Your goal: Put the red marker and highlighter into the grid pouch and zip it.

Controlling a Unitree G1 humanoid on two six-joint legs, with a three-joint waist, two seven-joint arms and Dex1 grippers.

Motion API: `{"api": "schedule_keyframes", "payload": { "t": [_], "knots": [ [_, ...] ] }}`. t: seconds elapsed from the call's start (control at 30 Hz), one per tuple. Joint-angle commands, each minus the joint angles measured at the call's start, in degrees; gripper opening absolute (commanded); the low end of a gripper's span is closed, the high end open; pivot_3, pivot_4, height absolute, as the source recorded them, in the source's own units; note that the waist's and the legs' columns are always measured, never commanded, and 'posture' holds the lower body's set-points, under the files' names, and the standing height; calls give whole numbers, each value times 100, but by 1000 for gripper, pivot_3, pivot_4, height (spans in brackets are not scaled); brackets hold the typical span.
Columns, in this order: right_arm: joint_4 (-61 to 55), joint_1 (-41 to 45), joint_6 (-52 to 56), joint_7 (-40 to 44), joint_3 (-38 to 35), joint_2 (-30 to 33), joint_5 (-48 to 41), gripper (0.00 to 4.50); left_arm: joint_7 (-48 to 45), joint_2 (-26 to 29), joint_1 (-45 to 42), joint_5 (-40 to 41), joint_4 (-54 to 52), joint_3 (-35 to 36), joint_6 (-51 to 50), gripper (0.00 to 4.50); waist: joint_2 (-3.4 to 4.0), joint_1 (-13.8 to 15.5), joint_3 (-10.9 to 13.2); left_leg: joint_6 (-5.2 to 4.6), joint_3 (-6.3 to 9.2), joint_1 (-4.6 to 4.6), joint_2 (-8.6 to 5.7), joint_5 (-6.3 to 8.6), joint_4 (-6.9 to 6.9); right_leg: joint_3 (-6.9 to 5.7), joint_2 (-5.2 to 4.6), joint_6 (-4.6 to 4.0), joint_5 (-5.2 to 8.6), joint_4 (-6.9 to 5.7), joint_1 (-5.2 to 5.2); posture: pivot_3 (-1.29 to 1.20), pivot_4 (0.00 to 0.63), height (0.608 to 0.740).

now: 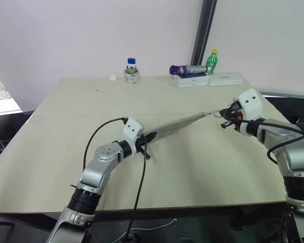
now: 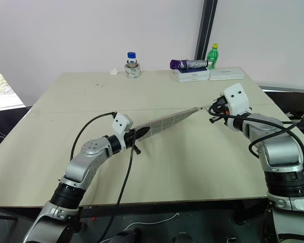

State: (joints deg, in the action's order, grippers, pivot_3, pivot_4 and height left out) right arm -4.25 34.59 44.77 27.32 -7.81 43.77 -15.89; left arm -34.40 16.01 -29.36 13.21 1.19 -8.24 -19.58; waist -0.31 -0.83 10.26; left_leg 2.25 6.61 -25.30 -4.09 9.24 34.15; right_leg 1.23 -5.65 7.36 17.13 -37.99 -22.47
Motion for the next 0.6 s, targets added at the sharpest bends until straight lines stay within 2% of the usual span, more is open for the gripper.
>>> {"api": "schedule_keyframes", "payload": {
  "t": [0.03,0.13,0.17,0.2,0.23,0.43,0.47,0.6],
  "knots": [
    [-263,-26,-116,-10,-153,139,112,63,-36,207,84,-106,-49,190,199,0,0,1,0,0,0,0,0,0,0,0,0,0,0,0,0,0,150,740],
    [-542,-143,-49,288,-49,67,-123,63,-141,283,129,-144,-77,80,238,0,0,0,0,0,1,0,0,0,0,0,0,0,0,0,1,0,150,740],
    [-620,-174,4,383,-38,37,-209,669,-156,307,144,-152,-88,50,234,525,0,1,0,0,1,0,0,0,0,0,0,0,0,0,1,0,150,740],
    [-713,-212,43,471,-17,16,-282,908,-185,322,159,-137,-102,32,208,687,0,-1,0,0,1,1,0,0,1,0,0,0,0,0,2,0,150,740],
    [-789,-256,55,550,-6,8,-342,1383,-234,337,182,-110,-132,27,199,1013,0,-3,0,0,1,1,0,0,1,1,0,0,0,0,2,0,150,740],
    [-1195,-558,37,930,-72,162,-523,4412,-373,543,309,-57,-359,176,29,3951,0,15,0,0,4,0,4,0,2,0,-1,0,0,0,3,0,150,740],
    [-1259,-636,22,991,-101,220,-530,4500,-365,603,348,-51,-412,225,-2,4430,0,14,0,0,4,0,4,0,2,0,-2,0,0,0,3,0,150,740],
    [-1519,-1158,-230,1350,-258,546,-556,4500,-415,906,643,159,-699,561,-252,4430,0,13,0,-2,7,-1,6,1,0,0,-4,1,1,1,2,0,150,740]
  ]
}}
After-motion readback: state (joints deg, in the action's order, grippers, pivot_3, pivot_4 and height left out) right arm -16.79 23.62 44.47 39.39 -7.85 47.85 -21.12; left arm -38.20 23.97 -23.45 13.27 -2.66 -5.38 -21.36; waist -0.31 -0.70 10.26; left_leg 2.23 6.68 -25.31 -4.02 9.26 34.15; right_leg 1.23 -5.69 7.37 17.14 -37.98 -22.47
